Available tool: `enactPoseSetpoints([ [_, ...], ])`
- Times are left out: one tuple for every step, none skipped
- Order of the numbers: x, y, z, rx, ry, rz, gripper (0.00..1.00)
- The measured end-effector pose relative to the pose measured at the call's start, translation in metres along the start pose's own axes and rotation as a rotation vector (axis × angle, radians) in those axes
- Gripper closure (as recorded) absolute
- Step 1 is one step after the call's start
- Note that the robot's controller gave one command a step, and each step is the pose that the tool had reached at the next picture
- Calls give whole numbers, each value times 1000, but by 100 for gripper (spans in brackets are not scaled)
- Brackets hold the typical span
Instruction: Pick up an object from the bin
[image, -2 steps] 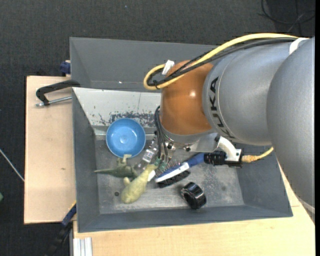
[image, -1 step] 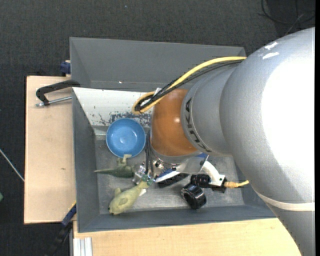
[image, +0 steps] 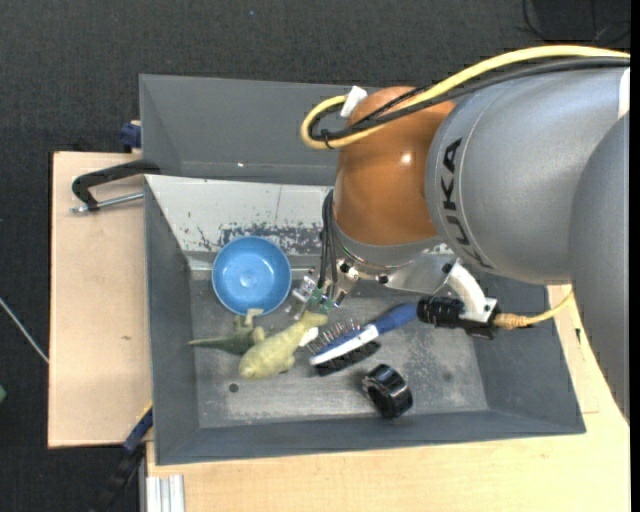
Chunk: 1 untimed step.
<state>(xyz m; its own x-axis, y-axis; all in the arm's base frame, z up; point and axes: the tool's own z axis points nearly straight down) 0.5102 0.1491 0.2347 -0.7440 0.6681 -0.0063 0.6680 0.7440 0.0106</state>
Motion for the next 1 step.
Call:
enactPoseSetpoints([
  [14, 21, 142, 10, 11, -170, 100],
])
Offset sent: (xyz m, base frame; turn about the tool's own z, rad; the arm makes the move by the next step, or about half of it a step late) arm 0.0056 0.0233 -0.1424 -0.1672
